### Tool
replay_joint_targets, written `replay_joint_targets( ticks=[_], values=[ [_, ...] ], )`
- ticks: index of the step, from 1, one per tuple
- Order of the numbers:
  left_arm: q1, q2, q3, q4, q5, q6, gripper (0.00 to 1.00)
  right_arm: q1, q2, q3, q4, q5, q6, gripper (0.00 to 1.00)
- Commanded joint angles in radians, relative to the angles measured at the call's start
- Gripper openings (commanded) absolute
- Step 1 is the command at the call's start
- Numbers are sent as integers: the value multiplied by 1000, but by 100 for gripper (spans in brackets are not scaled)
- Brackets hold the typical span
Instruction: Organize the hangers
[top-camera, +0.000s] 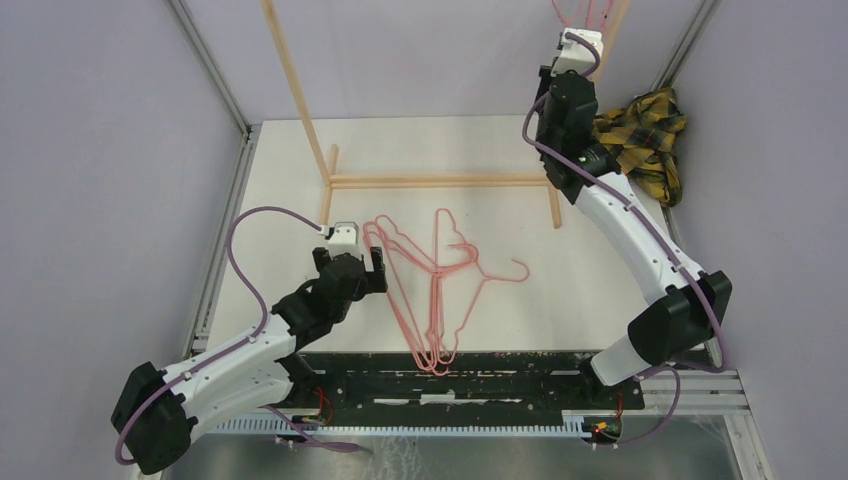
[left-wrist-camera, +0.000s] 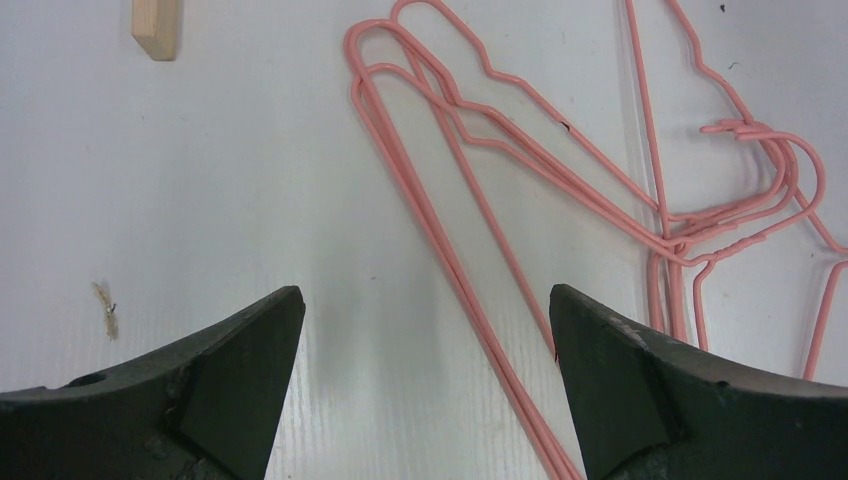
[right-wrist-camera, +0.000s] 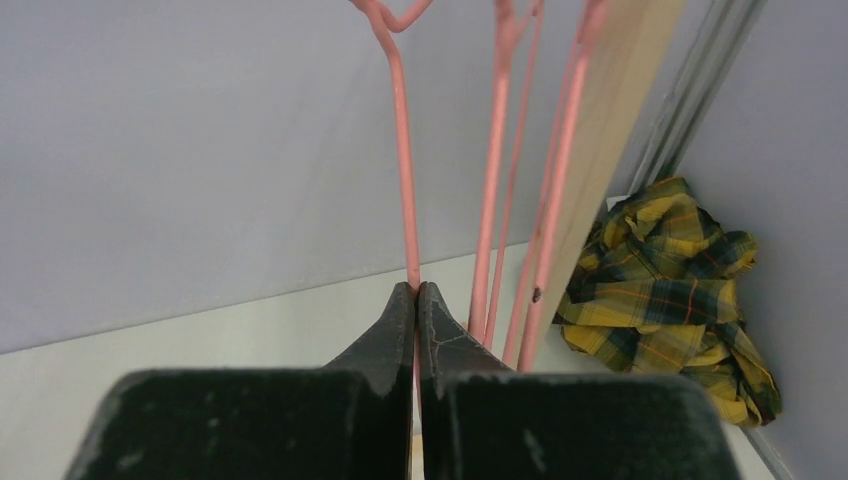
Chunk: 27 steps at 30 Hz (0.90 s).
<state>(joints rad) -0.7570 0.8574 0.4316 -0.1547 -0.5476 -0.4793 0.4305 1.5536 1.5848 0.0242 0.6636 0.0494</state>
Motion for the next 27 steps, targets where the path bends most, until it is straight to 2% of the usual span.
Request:
replay_joint_targets(
  ticks=[1, 9, 12, 15, 23, 27],
  values=[
    [-1, -10, 8, 38, -23, -21, 99, -67, -58, -42, -62, 50, 89, 1],
    [0, 9, 10, 44, -23, -24, 99, -109, -74, -50, -94, 1, 126, 1],
    [0, 10, 12, 44, -23, -23, 99, -110, -84, -53, -95, -25, 122, 25],
    [-1, 15, 16, 45, -23, -22, 99, -110, -112, -67, -95, -54, 121, 41],
    [0, 43, 15, 59, -22, -21, 99, -108, -251, -131, -118, -119, 118, 70],
    [-1, 56, 10, 68, -21, -22, 99, -109, -367, -190, -110, -128, 103, 79]
  ],
)
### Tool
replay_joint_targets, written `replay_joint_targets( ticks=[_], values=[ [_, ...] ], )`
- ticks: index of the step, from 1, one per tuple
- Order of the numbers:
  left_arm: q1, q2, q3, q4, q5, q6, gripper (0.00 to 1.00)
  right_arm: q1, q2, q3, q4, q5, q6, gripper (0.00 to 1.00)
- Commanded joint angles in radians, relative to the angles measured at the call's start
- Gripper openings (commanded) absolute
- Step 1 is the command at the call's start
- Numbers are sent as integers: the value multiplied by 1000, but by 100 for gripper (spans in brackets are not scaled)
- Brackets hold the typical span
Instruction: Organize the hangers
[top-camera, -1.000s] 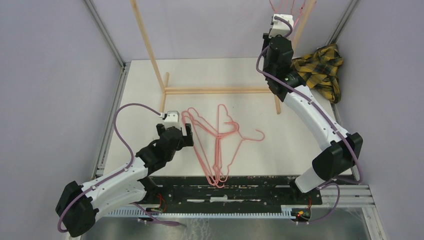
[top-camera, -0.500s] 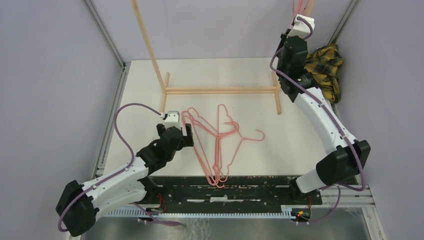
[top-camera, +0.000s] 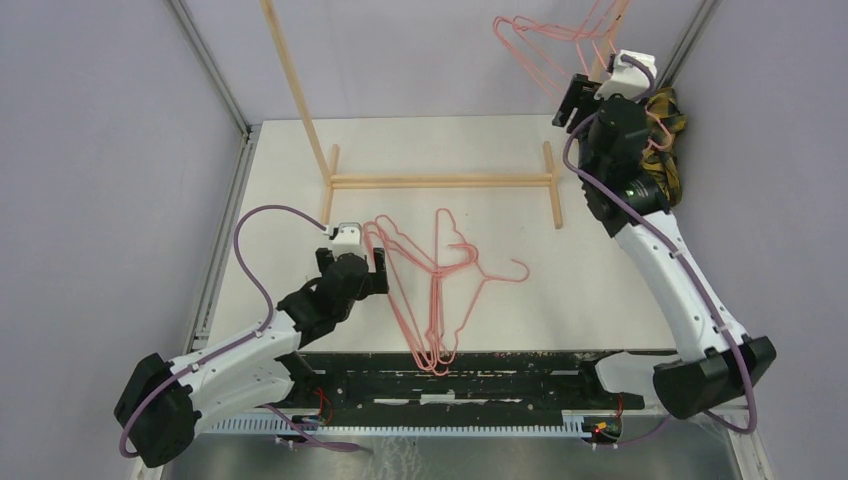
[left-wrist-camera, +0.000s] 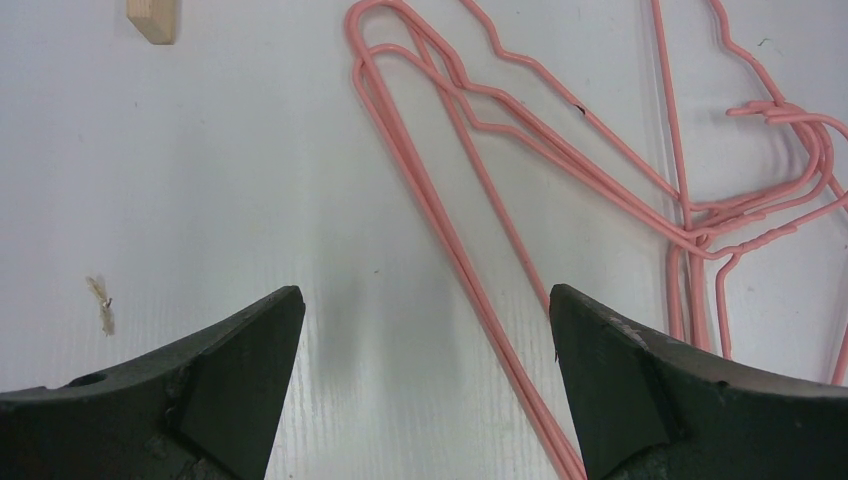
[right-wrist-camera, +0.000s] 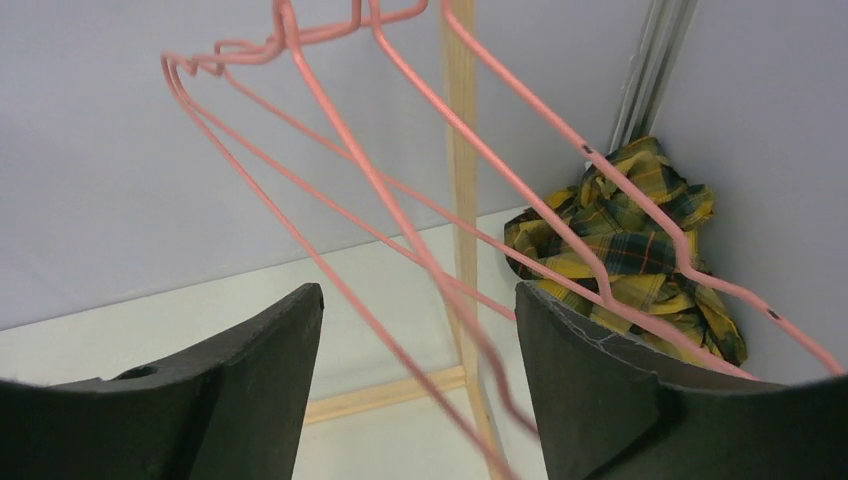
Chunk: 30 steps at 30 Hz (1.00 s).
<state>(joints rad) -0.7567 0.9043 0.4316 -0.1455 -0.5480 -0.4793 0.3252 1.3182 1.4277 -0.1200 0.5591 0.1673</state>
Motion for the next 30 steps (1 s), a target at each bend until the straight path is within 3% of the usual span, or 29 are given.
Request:
replay_joint_targets(
  ticks=[1, 6, 11, 16, 20, 25, 30],
  values=[
    [-1, 12, 9, 61, -21, -22, 99, -4, -159, -49, 39, -27, -22, 80],
    [-1, 43, 1, 75, -22, -21, 99, -3, -282, -102, 37, -106, -59, 81],
    [0, 82, -1, 94, -23, -21, 99, 21, -291, -48, -144, -307, -16, 76],
    [-1, 123, -4, 113, -13, -29, 99, 204, -247, -137, -237, -316, -6, 70],
    [-2, 144, -15, 127, -10, -37, 99, 346, -169, -278, -216, -330, 82, 68],
    [0, 145, -25, 125, -11, -49, 99, 429, -58, -488, -125, -409, 218, 61],
    [-2, 142, -42, 140, -6, -53, 99, 502, 92, -585, -30, -507, 316, 59]
  ],
)
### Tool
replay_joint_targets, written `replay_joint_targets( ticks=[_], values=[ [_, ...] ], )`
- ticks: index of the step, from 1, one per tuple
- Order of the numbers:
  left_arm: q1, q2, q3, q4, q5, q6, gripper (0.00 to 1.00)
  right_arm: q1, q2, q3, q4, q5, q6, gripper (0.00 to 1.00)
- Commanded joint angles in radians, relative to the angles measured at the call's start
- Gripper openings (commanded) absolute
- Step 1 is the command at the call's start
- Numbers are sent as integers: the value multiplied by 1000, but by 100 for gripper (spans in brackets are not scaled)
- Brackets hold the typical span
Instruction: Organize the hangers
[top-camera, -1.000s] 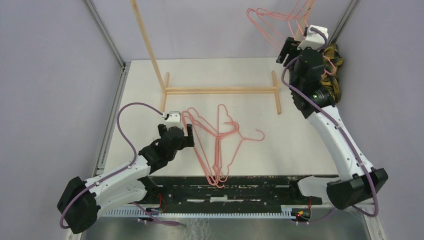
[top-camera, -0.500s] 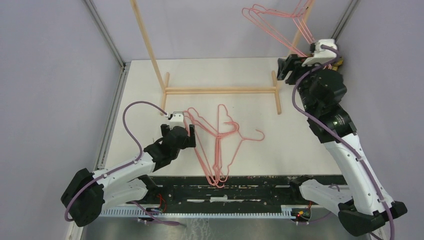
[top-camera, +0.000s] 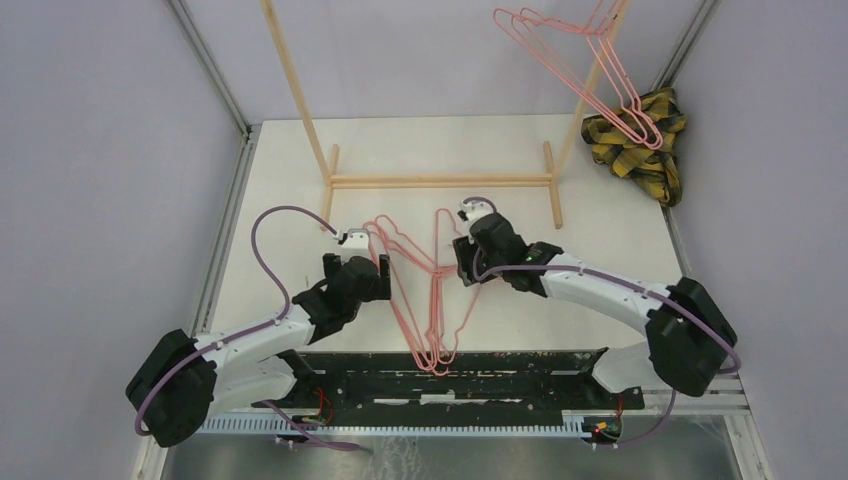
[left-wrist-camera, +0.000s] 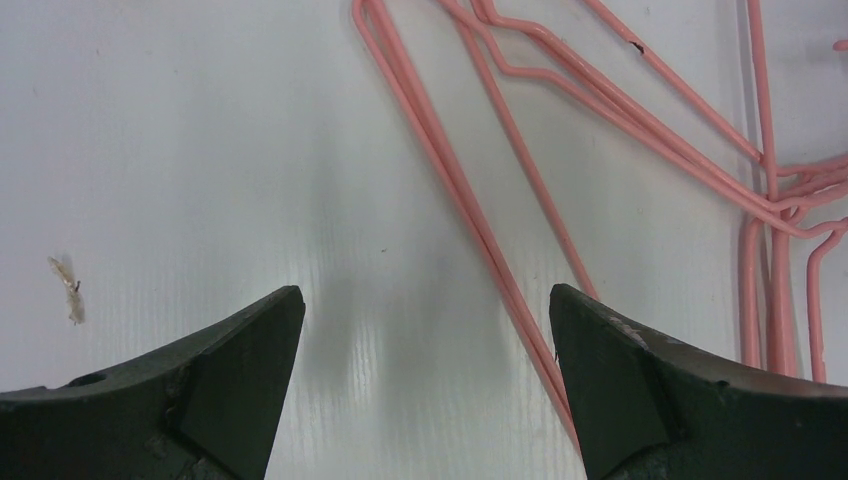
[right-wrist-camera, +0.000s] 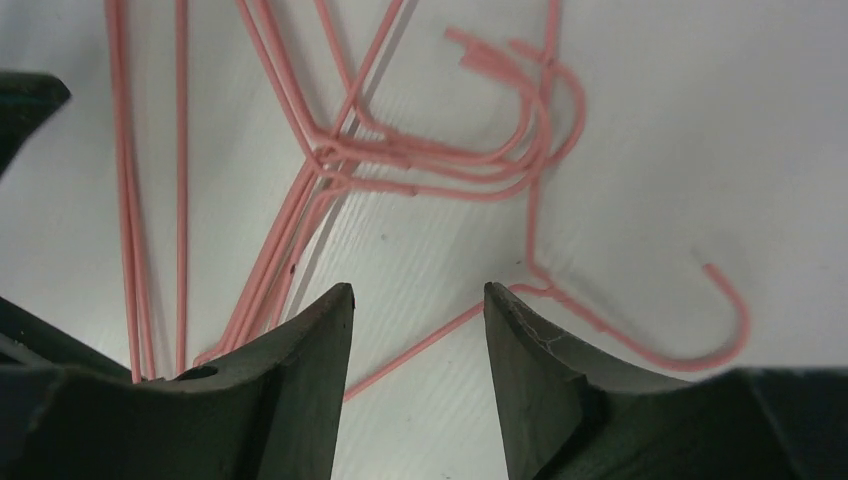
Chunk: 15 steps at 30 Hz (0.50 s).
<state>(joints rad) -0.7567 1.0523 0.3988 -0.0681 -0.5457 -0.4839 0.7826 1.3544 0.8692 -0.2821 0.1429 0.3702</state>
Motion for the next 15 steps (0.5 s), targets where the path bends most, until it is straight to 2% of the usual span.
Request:
replay_joint_targets(
  ticks=[1, 4, 15],
  values=[
    [-1, -3, -9, 66, -7, -48, 99, 52, 79, -42, 163, -118, 135, 59],
    [-1, 9, -9, 69, -4, -48, 99, 70, 133, -78, 254, -163, 192, 59],
    [-1, 15, -15, 84, -3, -44, 99, 98, 276, -71, 320, -217, 238, 55]
  ],
)
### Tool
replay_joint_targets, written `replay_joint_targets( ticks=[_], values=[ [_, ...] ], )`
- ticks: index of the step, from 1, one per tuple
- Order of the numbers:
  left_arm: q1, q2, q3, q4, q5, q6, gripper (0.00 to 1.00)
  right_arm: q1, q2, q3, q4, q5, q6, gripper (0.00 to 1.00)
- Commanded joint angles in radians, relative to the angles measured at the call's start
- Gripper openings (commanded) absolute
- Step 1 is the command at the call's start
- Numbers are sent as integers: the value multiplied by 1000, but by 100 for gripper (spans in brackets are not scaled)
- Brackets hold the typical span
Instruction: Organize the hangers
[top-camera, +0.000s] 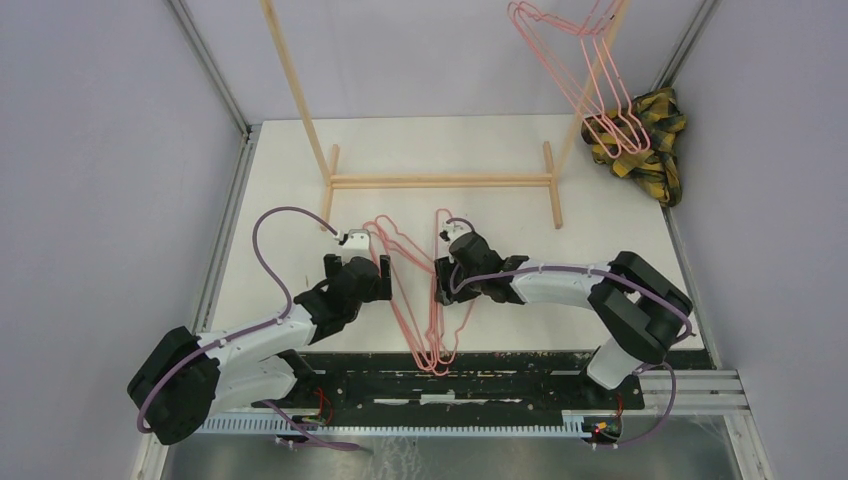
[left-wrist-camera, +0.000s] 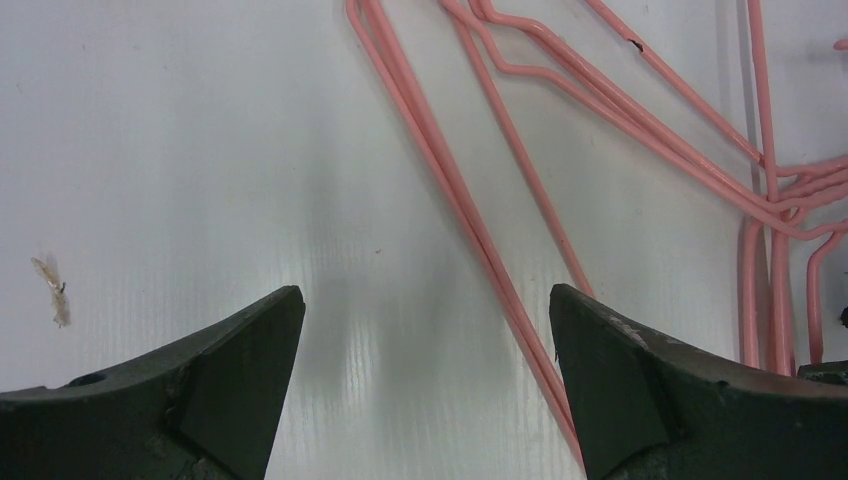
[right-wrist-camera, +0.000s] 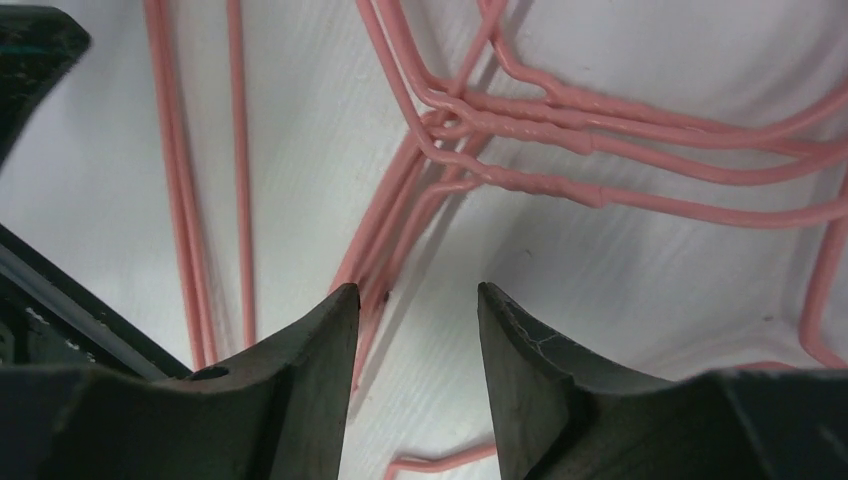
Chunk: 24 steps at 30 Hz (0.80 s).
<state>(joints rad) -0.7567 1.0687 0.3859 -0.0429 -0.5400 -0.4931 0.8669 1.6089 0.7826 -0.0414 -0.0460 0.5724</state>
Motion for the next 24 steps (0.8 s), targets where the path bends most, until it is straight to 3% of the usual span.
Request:
replay_joint_targets(
  ticks=[1, 8, 15, 24],
  values=[
    [-1, -1, -2, 60, -9, -35, 99, 16, 30, 18, 80, -29, 34, 55],
    [-1, 0, -4, 61, -9, -32, 99, 16, 82, 38, 80, -27, 24, 40],
    [-1, -1, -4, 62, -9, -30, 99, 17, 71, 55, 60, 0, 16, 2],
    [-1, -2, -5, 67, -6, -25, 99, 17, -108, 102, -126, 142, -70, 1]
  ],
)
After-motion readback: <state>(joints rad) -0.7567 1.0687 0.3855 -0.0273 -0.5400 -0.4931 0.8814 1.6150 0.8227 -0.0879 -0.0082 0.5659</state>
